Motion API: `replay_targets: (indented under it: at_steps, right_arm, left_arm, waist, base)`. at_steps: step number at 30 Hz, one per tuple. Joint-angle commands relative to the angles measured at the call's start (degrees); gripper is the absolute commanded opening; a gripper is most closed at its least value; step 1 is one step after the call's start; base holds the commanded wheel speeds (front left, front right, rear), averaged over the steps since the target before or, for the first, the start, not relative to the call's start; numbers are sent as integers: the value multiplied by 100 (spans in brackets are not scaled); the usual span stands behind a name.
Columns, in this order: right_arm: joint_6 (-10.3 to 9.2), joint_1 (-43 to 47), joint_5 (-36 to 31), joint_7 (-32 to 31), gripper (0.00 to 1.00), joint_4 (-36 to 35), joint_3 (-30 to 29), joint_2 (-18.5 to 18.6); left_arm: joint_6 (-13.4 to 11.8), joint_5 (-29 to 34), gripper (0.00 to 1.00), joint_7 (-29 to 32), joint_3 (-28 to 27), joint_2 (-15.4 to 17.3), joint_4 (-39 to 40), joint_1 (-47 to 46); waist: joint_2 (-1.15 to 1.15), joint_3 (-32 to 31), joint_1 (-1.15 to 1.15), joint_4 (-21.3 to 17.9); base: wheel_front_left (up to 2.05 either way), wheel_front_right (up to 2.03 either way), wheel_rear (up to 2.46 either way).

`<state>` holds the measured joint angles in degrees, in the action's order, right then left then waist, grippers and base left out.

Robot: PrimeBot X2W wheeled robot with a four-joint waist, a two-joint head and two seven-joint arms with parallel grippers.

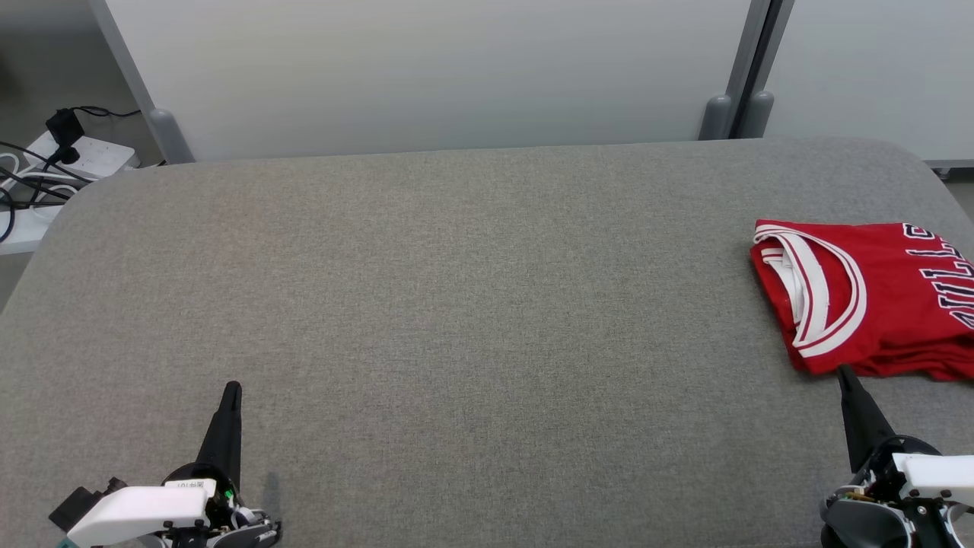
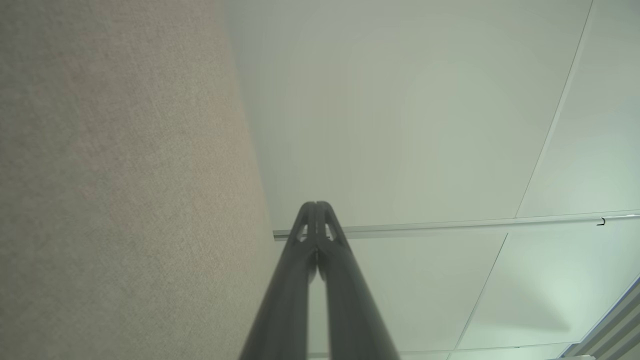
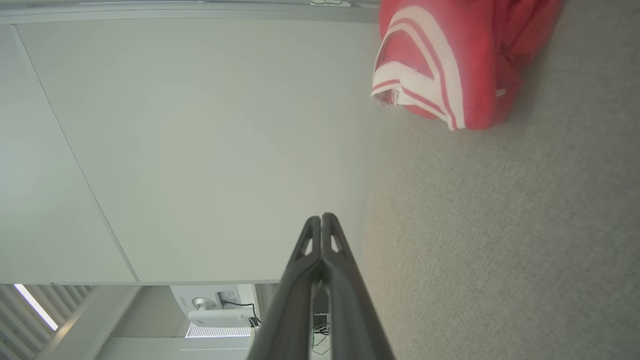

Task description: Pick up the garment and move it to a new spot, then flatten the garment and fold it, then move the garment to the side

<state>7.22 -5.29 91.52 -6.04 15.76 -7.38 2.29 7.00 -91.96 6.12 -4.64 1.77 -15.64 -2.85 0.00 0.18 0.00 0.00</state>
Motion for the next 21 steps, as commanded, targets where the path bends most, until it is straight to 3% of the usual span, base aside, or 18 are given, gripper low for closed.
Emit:
replay_targets:
  at_steps: [1,21]
  right_arm:
    - [26,-89,65,-45,0,-174,86,59]
    - [26,-89,65,-45,0,-174,86,59]
  left_arm:
    - [48,-21,0,36,-188,110,159,-334]
    - [48,-21,0,36,-187,110,159,-334]
  waist:
    - [0,0,0,0]
    - [0,0,0,0]
  base:
    - [0,0,0]
    - [0,0,0]
